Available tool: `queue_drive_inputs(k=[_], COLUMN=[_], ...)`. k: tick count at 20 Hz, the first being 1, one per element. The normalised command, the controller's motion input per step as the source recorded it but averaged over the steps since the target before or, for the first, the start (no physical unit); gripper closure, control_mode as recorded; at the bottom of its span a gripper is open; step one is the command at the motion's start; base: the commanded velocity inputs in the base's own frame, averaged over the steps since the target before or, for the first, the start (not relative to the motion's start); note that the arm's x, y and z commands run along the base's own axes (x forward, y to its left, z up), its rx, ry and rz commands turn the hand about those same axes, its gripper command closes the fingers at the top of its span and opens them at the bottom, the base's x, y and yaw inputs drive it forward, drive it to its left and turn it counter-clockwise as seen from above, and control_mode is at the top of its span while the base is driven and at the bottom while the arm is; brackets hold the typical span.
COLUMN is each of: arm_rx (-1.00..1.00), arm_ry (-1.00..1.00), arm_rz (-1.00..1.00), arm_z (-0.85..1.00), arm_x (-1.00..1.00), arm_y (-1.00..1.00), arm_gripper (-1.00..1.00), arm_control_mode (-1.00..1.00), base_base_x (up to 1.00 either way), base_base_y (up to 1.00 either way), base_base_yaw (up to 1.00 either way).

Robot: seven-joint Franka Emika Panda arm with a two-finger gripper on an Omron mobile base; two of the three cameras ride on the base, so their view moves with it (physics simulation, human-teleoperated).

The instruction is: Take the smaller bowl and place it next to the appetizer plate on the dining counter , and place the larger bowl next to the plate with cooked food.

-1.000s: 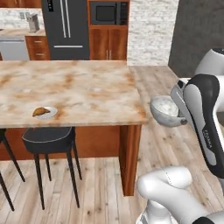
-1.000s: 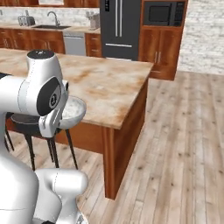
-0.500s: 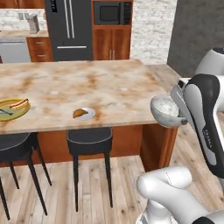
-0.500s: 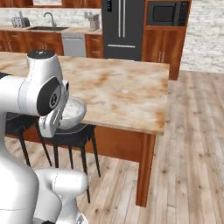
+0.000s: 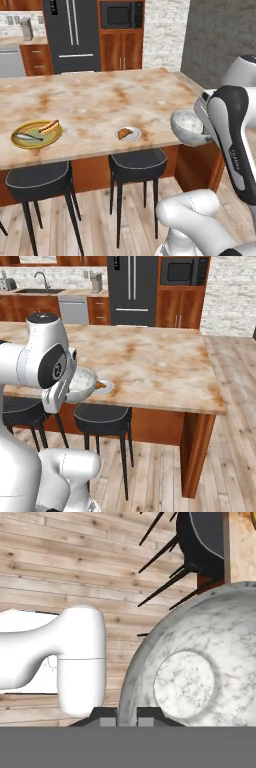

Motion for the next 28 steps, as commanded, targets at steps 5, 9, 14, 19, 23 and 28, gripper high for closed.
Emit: queue_drive_inputs(k=[5,9,14,19,23,28], arm_rx=[0.0,0.0,0.0,0.0,0.0,0.0], arm_ry=[0.0,0.0,0.0,0.0,0.0,0.0], arm_rz=[0.0,0.0,0.0,0.0,0.0,0.0], arm_z=[0.0,0.0,0.0,0.0,0.0,0.0], arm_x=[0.0,0.0,0.0,0.0,0.0,0.0], arm_y=[0.0,0.0,0.0,0.0,0.0,0.0], arm_gripper=[1.0,1.0,1.0,1.0,1.0,1.0], arm_control_mode=[1.0,1.0,1.0,1.0,1.0,1.0], base_base_x=[0.06,0.07,0.37,0.42,0.24,0.54], base_base_y=[-0.29,-0.34,-0.13,-0.41,-0.52,-0.09], base_base_yaw=[-0.03,-0.18,0.04,0.13,0.09,0.07])
